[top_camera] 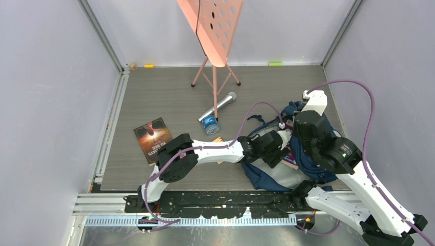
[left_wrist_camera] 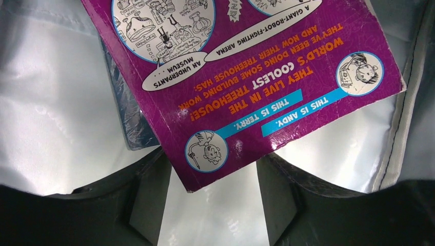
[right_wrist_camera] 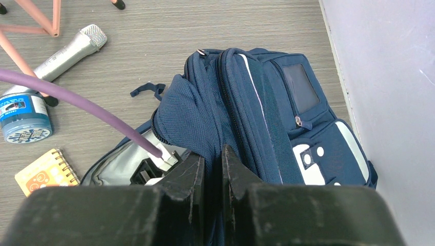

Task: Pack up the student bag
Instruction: Adjust the book in the student bag.

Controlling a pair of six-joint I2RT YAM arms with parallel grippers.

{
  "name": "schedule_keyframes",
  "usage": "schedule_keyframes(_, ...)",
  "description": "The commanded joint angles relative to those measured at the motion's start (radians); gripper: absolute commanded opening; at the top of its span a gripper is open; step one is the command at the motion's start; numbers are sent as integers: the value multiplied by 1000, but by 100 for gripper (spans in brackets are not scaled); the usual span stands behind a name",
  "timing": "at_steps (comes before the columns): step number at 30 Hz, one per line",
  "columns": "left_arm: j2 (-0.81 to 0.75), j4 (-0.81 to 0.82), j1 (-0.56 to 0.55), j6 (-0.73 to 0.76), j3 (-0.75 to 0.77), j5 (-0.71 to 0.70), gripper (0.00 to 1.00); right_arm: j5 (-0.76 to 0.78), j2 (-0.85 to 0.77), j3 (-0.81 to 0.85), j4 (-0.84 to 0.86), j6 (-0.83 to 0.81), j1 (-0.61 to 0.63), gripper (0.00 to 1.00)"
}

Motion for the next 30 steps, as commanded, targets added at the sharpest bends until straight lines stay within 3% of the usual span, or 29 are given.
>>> schedule_keyframes(1,23,99,-1,22,71,-36,61,65,-22,56,102,4,0,0)
schedule_keyframes(7,-17,88,-3,30,40,-50,64,75,-33,52,100,0,0,0)
schedule_keyframes(11,-117,98,-3,30,-45,-60,83,75,-37,43,110,0,0,0)
schedule_keyframes(16,-302,6,-2,-16,-143,-84,98,79,-35,44,111,-5,0,0)
schedule_keyframes(24,-517,-247,33,-55,-240,-147,100,65,-33,39,114,9,0,0)
schedule_keyframes(30,-667,-388,233,-137,-374,-151,100,58,-41,22,124,20,0,0)
